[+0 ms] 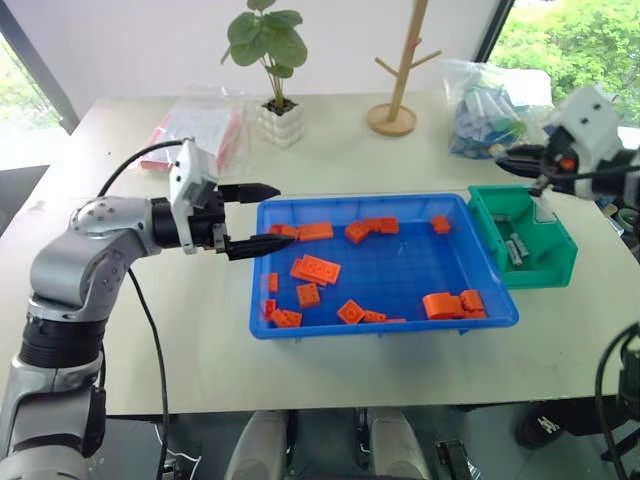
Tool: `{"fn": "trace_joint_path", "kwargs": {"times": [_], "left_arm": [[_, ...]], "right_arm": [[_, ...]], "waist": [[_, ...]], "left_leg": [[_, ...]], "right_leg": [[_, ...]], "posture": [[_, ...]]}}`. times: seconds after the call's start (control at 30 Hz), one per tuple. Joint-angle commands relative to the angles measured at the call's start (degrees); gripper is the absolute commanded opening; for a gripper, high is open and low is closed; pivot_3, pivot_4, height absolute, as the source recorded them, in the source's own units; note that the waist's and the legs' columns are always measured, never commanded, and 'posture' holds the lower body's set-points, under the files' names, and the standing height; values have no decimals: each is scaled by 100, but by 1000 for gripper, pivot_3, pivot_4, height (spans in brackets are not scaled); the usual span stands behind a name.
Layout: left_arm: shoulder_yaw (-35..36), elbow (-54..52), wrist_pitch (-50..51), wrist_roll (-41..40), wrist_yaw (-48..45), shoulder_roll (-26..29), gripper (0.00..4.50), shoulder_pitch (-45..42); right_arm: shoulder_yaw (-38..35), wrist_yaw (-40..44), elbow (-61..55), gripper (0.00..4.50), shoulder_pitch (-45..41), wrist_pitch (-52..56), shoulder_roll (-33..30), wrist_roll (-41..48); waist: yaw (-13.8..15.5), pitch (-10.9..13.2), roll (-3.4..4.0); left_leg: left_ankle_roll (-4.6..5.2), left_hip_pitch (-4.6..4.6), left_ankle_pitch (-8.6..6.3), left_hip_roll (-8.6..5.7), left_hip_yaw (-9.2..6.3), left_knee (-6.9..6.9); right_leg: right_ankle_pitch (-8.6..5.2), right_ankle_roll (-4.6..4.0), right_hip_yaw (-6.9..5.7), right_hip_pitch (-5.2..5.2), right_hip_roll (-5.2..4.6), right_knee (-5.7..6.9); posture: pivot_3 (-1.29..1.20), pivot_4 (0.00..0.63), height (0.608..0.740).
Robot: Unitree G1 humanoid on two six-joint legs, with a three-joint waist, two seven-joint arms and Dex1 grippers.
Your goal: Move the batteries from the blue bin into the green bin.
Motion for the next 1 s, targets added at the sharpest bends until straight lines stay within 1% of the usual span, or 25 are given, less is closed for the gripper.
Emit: {"fn": "trace_joint_path", "kwargs": {"times": [0.03, 0.1, 0.17, 0.2, 0.3, 0.33, 0.4, 0.47, 0.53, 0.63, 0.73, 0.83, 0.9, 1.0], "left_arm": [[-34, 166, -184, 87, -123, -37, 4500, -229], [-68, 269, -212, 120, -181, -62, 4500, -307], [-88, 341, -224, 127, -234, -66, 4500, -373], [-93, 366, -219, 125, -251, -66, 4500, -403], [-79, 412, -215, 128, -302, -56, 4500, -433], [-72, 417, -212, 135, -319, -37, 4500, -421], [-61, 424, -209, 147, -346, -12, 4500, -406], [-25, 413, -177, 149, -364, 33, 4500, -365], [61, 421, -131, 162, -385, 162, 4500, -272], [194, 433, -96, 128, -426, 345, 4500, -115], [388, 452, 24, 18, -445, 525, 4500, 64], [557, 487, 57, -24, -526, 679, 4500, 266], [628, 522, 90, -31, -560, 766, 4500, 386], [701, 588, 61, -32, -524, 802, 4500, 469]], "right_arm": [[-511, -383, -422, 48, 475, 311, -189, 110], [-599, -521, -506, 48, 719, 337, -174, 171], [-616, -699, -499, 1093, 951, 221, -156, 141], [-648, -766, -490, 1473, 1062, 164, -125, 167], [-682, -907, -555, 2970, 1239, 103, -106, 258], [-737, -871, -667, 3409, 1295, 68, -146, 340], [-800, -838, -809, 3409, 1368, 32, -205, 470], [-1094, -545, -1126, 3409, 1524, 129, -277, 848], [-1675, 11, -1461, 3409, 2116, 188, -464, 1193], [-2439, 559, -1713, 3409, 3018, 307, -613, 1479], [-3418, 1259, -1843, 3409, 3891, 523, -597, 1926], [-4171, 1714, -1795, 3409, 4569, 691, -535, 2235], [-4449, 1840, -1718, 3409, 4929, 679, -471, 2306], [-4569, 1821, -1683, 3409, 5289, 513, -356, 2324]], "waist": [[1, 0, 1], [-8, 0, 1], [-21, 0, 1], [-20, 0, 1], [-16, 0, 2], [-14, 0, 2], [-15, 0, 2], [-5, 0, 2], [9, 0, 2], [33, 0, 0], [17, 0, 0], [0, 0, 1], [-8, 0, 0], [1, -1, 0]], "left_leg": [[1, 0, 0, -1, 3, 1], [2, 0, 1, -3, 7, 3], [2, 1, 1, -3, 8, 3], [2, 2, 1, -2, 8, 2], [3, 3, 1, -1, 7, 2], [3, 2, 1, -1, 6, 2], [3, 2, 1, -1, 7, 2], [3, 2, 1, -1, 6, 2], [5, 1, 0, -1, 4, 2], [12, -1, -5, -1, -6, 0], [17, 0, -8, -2, -4, 3], [20, 9, -10, -2, 1, 5], [19, 16, -11, 0, 2, 5], [18, 24, -12, 3, 2, 4]], "right_leg": [[1, -1, 1, 0, -3, 0], [1, 0, 0, -1, -8, 1], [2, 1, 0, -1, -8, 2], [3, 2, 0, -1, -7, 3], [3, 3, 0, -1, -5, 4], [3, 3, -1, -1, -5, 4], [3, 3, 0, -1, -6, 4], [3, 3, 0, -1, -6, 4], [3, 4, -1, -1, -5, 4], [0, 7, -7, 7, -1, -1], [0, 7, -6, 14, -5, -12], [-2, 4, -6, 19, -11, -12], [-7, -3, -6, 22, -11, -13], [-17, -6, -5, 27, -12, -12]], "posture": [[0, 150, 692], [0, 150, 692], [0, 150, 692], [0, 150, 692], [0, 150, 692], [0, 150, 692], [0, 150, 692], [0, 150, 692], [0, 150, 692], [0, 150, 692], [0, 150, 692], [0, 150, 692], [0, 150, 692], [0, 150, 692]]}}
